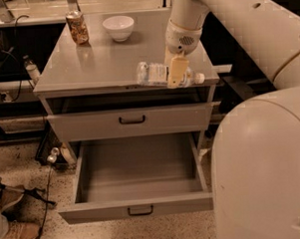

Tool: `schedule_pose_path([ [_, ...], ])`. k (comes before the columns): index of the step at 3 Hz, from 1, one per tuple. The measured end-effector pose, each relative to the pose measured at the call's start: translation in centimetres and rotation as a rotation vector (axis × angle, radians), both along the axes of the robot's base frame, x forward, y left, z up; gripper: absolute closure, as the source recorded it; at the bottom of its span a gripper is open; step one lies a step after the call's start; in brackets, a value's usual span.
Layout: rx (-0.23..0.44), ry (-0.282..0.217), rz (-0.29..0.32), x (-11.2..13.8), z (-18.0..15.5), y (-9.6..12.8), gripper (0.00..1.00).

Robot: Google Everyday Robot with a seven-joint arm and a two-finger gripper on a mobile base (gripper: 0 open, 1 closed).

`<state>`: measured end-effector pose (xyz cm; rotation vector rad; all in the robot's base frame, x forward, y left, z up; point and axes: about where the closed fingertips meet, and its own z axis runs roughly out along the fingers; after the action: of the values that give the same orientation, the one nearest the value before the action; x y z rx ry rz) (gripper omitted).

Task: Place blue plastic bottle into middle drawer

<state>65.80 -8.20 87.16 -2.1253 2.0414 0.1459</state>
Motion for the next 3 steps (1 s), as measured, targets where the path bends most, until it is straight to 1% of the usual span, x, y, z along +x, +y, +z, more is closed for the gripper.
schedule_pose_path([
  [1,0.011,-0.021,-0.003,0.7,-0.1,0.4,1.00],
  [2,0.015,-0.016,-0.013,0.3,-0.8,0.6,1.00],
  [3,0.024,0.034,-0.047,-2.0,-2.5,0.9,1.00],
])
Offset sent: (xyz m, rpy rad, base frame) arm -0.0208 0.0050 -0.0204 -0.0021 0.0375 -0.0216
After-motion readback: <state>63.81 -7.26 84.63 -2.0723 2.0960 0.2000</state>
